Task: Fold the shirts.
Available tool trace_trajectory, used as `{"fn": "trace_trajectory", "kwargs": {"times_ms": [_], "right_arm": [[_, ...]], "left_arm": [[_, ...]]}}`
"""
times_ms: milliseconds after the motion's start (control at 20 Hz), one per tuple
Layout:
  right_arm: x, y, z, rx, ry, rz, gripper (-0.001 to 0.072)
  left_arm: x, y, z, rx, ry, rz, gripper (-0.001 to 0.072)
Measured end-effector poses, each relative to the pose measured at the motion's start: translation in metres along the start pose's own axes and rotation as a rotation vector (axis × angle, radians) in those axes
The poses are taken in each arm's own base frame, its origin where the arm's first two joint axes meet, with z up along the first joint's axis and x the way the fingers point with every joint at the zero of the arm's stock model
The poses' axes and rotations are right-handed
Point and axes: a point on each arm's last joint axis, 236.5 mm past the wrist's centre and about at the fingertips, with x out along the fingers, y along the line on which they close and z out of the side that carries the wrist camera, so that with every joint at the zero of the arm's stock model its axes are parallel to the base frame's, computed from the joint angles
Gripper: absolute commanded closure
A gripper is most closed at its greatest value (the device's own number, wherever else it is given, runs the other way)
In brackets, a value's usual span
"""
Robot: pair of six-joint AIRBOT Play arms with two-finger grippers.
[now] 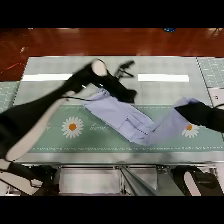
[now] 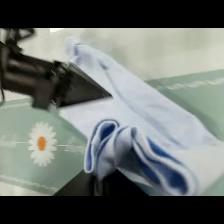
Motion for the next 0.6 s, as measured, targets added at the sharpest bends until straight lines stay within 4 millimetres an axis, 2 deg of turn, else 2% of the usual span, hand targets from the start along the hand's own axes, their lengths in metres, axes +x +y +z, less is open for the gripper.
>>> {"fn": "trace_trajectory", "kwargs": {"times_ms": [50,150,200,300,400,450,500,600], "right_arm": [[0.014,0.009,0.004,0.001,0.022,0.047,0.0685],[0.048,0.029,0.01,0.0,0.073,0.127,0.0684],[0.067,0.04,0.013,0.0,0.099,0.163,0.0684],[0.113,0.06,0.016,-0.002,0.156,0.208,0.0684],[0.163,0.078,0.018,-0.002,0.209,0.229,0.0684],[0.19,0.085,0.018,0.003,0.234,0.236,0.0684],[0.213,0.09,0.018,0.008,0.255,0.241,0.0684],[0.26,0.097,0.013,0.023,0.301,0.246,0.0684]], "left_arm": [[-0.034,0.012,0.01,-0.017,-0.062,0.013,0.0688],[-0.097,0.033,0.013,-0.039,-0.159,0.052,0.0688],[-0.128,0.041,0.008,-0.047,-0.212,0.07,0.0687],[-0.177,0.057,-0.013,-0.067,-0.292,0.119,0.0688],[-0.205,0.065,-0.045,-0.09,-0.349,0.153,0.0687],[-0.211,0.068,-0.061,-0.104,-0.367,0.169,0.0687],[-0.214,0.072,-0.077,-0.12,-0.388,0.185,0.0687],[-0.207,0.076,-0.11,-0.153,-0.395,0.191,0.0687]]}}
